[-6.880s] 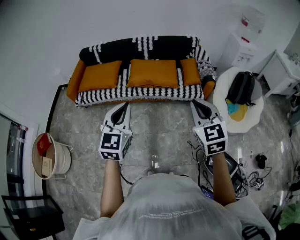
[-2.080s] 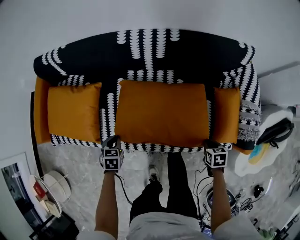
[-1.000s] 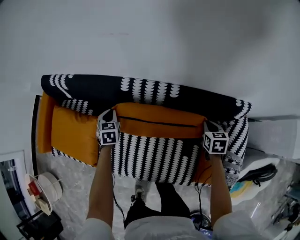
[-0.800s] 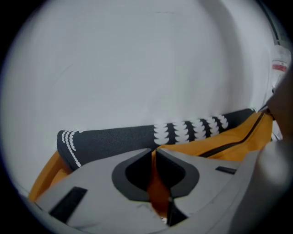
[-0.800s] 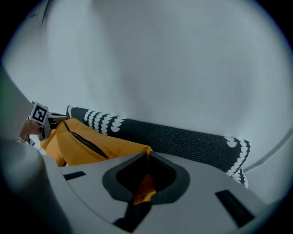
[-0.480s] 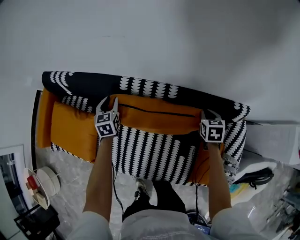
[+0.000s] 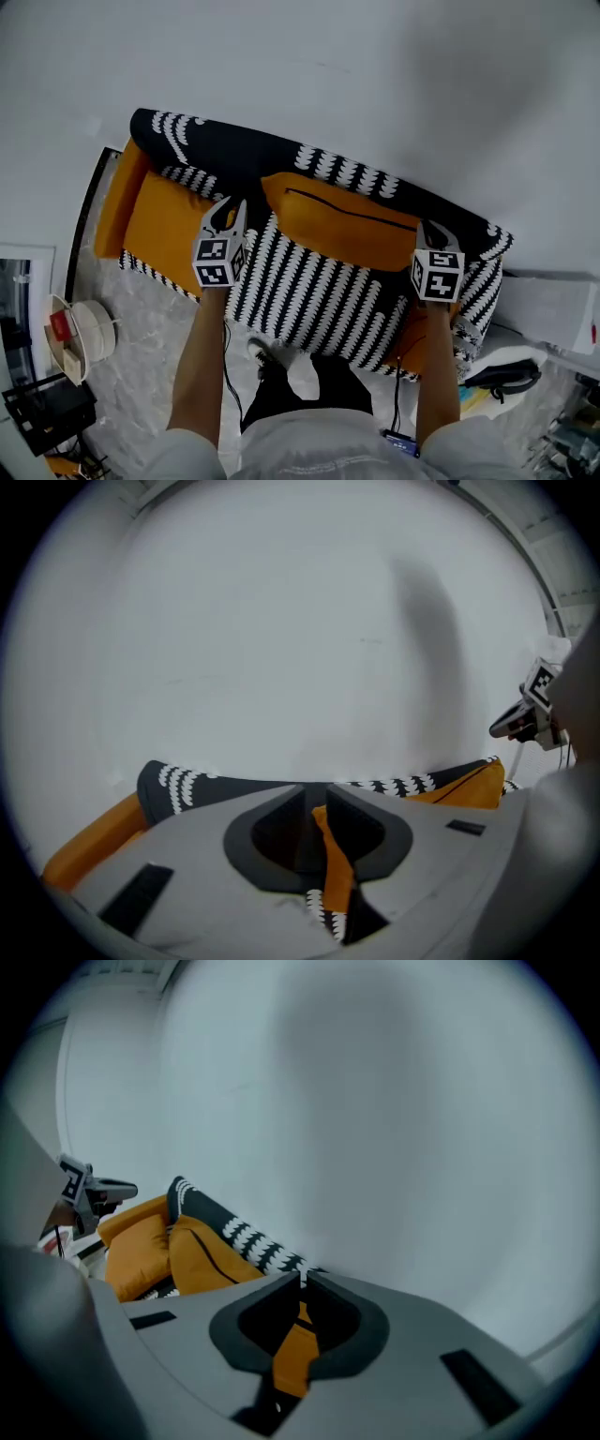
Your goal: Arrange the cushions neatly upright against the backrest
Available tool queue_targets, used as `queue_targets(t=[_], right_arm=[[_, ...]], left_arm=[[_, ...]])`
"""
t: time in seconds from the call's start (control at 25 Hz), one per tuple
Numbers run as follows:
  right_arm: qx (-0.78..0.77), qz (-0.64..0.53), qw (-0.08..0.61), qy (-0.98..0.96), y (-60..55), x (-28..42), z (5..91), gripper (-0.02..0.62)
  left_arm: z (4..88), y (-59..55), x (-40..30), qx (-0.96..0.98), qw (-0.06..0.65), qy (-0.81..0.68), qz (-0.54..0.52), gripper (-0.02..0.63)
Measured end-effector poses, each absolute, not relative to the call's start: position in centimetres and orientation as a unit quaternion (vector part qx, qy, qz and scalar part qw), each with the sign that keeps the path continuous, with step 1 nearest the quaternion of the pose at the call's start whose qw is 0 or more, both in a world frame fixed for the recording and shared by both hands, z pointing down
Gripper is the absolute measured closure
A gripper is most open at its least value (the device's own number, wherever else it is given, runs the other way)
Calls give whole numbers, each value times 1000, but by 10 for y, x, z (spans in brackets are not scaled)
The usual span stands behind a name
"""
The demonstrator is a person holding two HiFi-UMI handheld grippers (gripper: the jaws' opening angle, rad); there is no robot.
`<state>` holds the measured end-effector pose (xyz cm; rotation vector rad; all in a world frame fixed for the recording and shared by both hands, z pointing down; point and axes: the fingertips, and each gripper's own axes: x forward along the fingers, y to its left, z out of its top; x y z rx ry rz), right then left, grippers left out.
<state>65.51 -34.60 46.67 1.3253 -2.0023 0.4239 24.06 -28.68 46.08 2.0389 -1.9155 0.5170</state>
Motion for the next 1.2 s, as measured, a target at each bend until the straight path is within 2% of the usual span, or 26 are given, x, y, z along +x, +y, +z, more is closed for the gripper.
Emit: queue_targets(t=[0.08,0.4,0.64,0.96,1.2], right_arm=[[497,137,346,-784,-328,618,446,573],[445,97,288,-842,-219,452,370,592],[416,67,265,-867,-129,341,324,592],[393,21,231,-890,-42,228,268,592],[341,-1,192,-920,-9,167,249,593]], left_arm=[[438,-252,219,709,143,-671,164,596],[368,-98,127,719,152,-674,78,600],[324,7,49,709,110,-693,73,600],[279,119,-56,663,83,-742,57,598],[278,164,-98,634,80,-766,71,598]])
